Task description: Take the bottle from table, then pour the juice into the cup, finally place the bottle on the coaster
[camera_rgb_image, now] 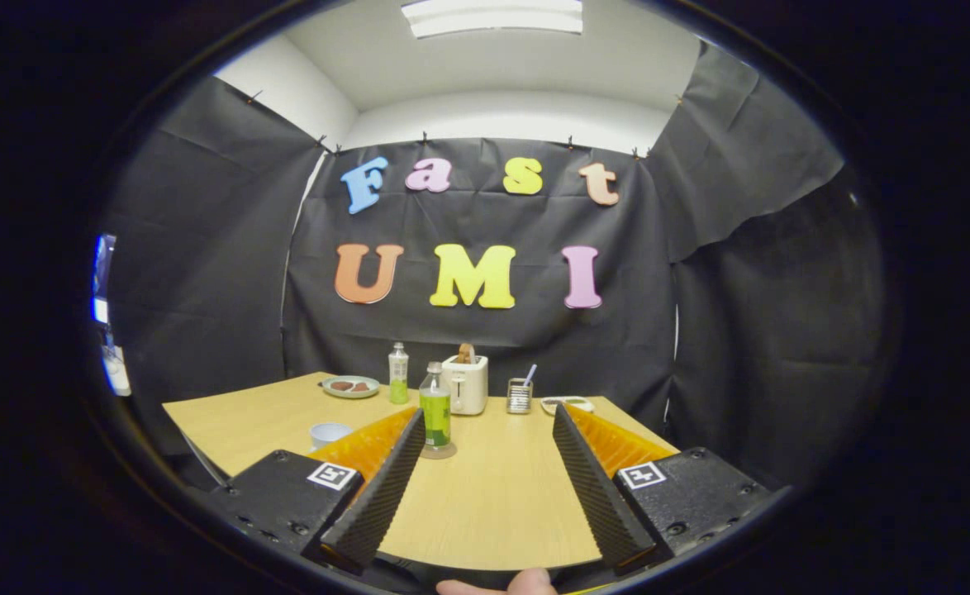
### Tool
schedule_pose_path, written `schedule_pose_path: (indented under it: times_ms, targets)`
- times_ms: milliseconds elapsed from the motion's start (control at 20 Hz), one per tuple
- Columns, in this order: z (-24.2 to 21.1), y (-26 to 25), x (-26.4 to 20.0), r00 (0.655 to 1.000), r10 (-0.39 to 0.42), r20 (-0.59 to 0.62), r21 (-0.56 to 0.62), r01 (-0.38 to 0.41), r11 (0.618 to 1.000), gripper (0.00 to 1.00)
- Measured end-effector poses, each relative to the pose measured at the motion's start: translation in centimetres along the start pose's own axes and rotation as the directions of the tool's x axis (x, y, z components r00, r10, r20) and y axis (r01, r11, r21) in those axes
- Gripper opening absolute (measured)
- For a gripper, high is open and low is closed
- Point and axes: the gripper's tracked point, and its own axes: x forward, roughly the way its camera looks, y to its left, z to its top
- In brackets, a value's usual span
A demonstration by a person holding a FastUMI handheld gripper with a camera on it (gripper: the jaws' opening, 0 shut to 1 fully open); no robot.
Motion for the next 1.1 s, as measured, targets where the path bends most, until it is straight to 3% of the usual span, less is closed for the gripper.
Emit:
schedule_pose_path:
  times_ms: [1100]
  targets:
    - [-0.3, -0.37, -0.23, 0.999, -0.037, -0.013, 0.003, 0.037, 0.999, 1.0]
